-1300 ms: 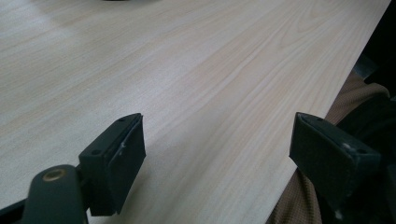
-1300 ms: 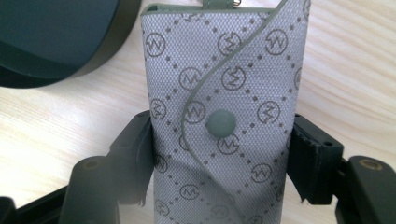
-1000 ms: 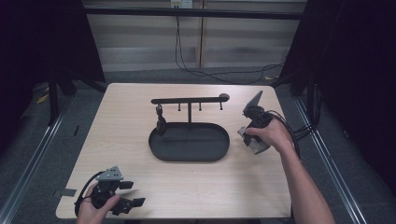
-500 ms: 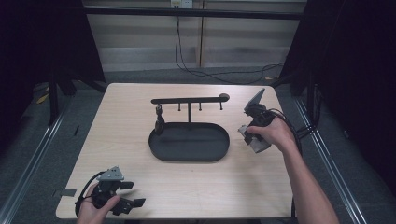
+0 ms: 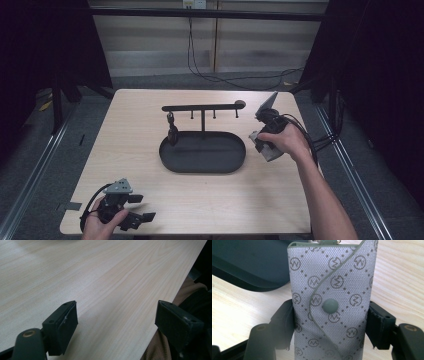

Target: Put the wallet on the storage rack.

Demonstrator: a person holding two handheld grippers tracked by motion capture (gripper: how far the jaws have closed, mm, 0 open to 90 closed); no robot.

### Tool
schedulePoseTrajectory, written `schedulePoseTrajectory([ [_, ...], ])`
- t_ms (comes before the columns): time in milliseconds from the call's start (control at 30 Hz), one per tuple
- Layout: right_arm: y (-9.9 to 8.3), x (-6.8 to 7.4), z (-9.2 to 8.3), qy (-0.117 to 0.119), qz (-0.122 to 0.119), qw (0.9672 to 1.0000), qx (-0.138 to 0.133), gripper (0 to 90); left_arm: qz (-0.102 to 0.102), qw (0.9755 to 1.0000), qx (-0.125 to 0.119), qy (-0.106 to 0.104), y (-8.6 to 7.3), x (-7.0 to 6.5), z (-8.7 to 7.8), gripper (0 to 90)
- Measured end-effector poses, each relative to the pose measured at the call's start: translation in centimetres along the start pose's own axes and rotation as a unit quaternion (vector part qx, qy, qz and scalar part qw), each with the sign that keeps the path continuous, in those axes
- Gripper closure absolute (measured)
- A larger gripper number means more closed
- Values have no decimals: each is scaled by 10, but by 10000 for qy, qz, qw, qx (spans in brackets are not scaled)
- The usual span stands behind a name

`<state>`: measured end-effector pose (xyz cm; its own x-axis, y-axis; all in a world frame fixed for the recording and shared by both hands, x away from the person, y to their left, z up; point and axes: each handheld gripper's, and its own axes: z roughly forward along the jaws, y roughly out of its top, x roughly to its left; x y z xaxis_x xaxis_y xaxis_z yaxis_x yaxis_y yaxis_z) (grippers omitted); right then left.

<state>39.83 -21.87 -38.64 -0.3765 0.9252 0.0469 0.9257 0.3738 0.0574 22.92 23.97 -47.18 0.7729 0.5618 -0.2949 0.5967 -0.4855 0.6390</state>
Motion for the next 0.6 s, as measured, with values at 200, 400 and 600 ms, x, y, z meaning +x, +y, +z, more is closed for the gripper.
schedulePoseTrajectory([
  [200, 7, 11, 2, 121, 1, 9999, -33, 328, -16, 10000, -2, -6, 0, 0, 0, 182],
  [400, 12, 16, 1, 248, 61, 9996, -113, 328, -40, 10000, -13, -26, 1, 1, 1, 182],
  [600, 16, 22, 3, 359, 60, 9992, -137, 328, -55, 10000, 33, -41, 1, 2, 1, 182],
])
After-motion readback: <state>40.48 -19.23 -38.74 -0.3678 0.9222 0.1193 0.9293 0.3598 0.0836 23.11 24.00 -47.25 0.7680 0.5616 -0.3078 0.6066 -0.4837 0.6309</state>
